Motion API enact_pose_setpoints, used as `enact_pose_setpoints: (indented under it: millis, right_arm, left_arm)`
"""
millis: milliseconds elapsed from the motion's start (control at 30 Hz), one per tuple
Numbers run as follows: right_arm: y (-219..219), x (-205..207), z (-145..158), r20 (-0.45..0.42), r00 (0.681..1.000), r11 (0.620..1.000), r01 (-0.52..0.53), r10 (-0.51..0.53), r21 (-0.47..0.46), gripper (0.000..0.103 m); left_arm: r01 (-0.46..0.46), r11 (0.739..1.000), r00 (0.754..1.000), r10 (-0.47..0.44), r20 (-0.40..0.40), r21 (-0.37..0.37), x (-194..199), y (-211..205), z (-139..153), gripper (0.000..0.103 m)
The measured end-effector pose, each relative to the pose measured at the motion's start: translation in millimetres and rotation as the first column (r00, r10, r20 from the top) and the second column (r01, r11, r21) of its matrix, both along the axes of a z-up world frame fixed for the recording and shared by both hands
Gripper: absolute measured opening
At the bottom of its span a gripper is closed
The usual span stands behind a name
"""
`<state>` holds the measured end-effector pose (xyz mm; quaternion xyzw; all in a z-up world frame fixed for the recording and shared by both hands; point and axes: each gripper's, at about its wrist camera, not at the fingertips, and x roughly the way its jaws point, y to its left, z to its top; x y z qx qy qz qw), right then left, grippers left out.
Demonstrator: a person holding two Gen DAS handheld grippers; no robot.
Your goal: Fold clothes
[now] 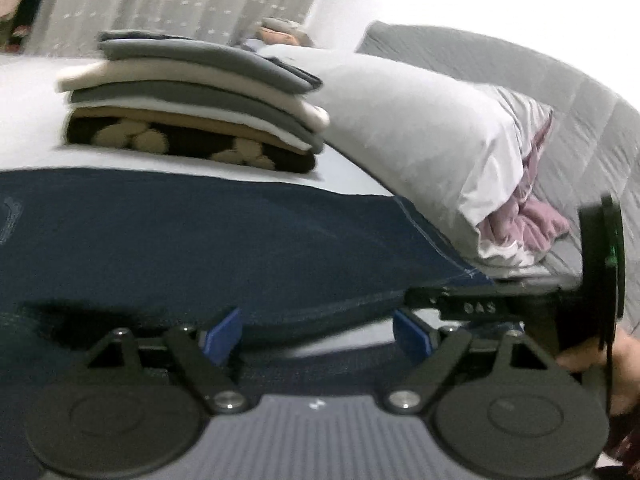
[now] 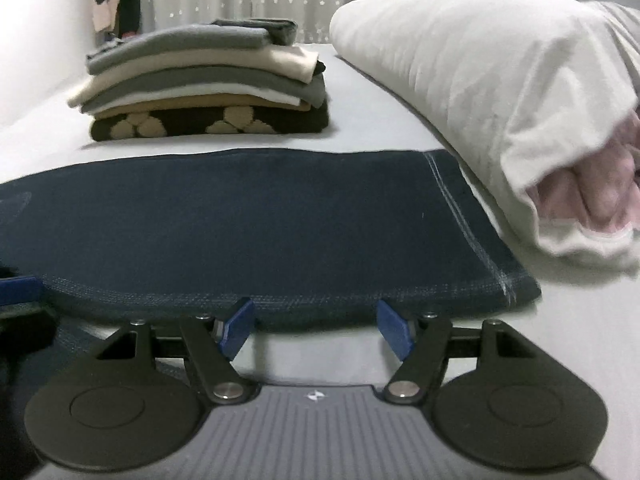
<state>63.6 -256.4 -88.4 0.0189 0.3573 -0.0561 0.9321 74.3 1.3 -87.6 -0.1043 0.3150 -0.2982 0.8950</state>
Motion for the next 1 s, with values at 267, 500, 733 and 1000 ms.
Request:
enact_pose_setpoints:
  millis: [267,500,733,1000]
  right_arm:
    - [50.5,-52.6,-10.5,-0.005,0.999,0.999,-0.038,0.038,0.014,0.071]
    - [62.5,-87.2,-31.4,0.009,1.0,1.0,0.004,-0.004,0.009,0.073]
    - [61.2,-138.1,-40.8,0.059,0.998,0.999,0.026,-0.027,0.022,0.073]
    - [77.9,-169.0,-27.8,0.052,0.998,0.999,0.031,-0.033,0.03,0.071]
  left_arm:
    - [-0.091,0.981,0.994,0.079,0.073,0.17,-44.7,42.2,0.3,0.084]
    - [-0.098,0.956,0.994,0.082,0.069,0.278,-82.6,54.2,-33.3,0.084]
    - [-0.147,0.952,0.984,0.113,0.137,0.27,-132.9,55.6,-44.7,0.085]
    - [-0.149,0.954,0.98,0.108,0.165,0.258,-147.8,56.4,-46.9,0.085]
